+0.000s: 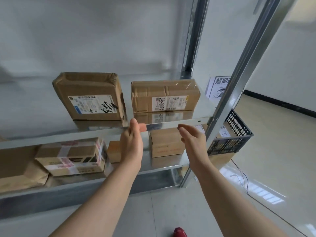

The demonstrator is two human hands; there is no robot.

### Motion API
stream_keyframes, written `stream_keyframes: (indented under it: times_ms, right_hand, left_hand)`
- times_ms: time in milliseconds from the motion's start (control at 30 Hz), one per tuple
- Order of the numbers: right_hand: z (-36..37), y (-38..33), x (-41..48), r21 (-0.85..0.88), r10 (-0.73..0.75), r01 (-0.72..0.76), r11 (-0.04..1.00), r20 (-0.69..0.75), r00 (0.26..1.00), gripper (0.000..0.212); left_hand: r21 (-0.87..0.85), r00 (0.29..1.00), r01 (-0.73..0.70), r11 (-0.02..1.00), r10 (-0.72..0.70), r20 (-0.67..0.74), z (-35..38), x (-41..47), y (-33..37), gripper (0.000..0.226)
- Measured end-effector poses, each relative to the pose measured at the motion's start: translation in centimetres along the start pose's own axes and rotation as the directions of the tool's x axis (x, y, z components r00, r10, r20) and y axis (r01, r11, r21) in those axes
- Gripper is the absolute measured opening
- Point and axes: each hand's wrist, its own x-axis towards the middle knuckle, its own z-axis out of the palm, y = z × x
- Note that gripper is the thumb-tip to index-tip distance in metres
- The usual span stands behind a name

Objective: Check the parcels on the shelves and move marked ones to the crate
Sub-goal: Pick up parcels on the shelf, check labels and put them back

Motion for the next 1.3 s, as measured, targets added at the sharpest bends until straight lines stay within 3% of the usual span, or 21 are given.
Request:
stream_keyframes:
  times_ms: [200, 333, 533, 767, 967, 1300]
  right_hand:
    - [0.5, 7.3, 1.6, -0.023, 0.0, 0.001, 1.0, 0.036, 0.999, 0.028]
    - [1.3, 13.0, 4.4, -0.025, -0.025, 0.027, 0.999, 0.06, 0.998, 0.033]
    - [2.2, 20.9, 8.7, -0.131, -0.203, 0.211, 0.969, 0.07, 0.977, 0.052]
    - [2.9, 28.6, 14.1, -0.169, -0.359, 0.354, 0.92, 0.005, 0.933, 0.06]
    - [3.2, 32.0, 17.1, -0.239, -0.454, 0.424, 0.874, -0.087, 0.887, 0.065]
    - [3.6, 33.1, 17.3, -0.026, -0.388, 0.39, 0.921, -0.177, 0.905, 0.092]
  left_hand:
    - [0.044, 0.998, 0.056, 0.997, -0.056, 0.0, 2.3, 1.9, -7.5, 0.058]
    - [0.036, 0.997, 0.081, 0.996, -0.08, -0.007, 5.5, 3.6, -13.2, 0.044]
    - [0.058, 1.0, 0.006, 0.998, -0.005, -0.024, 9.9, 7.5, -20.1, 0.044]
    - [0.201, 0.99, -0.083, 0.976, 0.104, -0.094, 13.4, 11.5, -25.4, 0.05]
    - [0.008, 0.988, -0.145, 0.989, 0.145, -0.047, 14.9, 16.0, -30.3, 0.062]
    - [-0.109, 0.986, -0.166, 0.98, 0.161, -0.049, 14.5, 16.1, -31.4, 0.053]
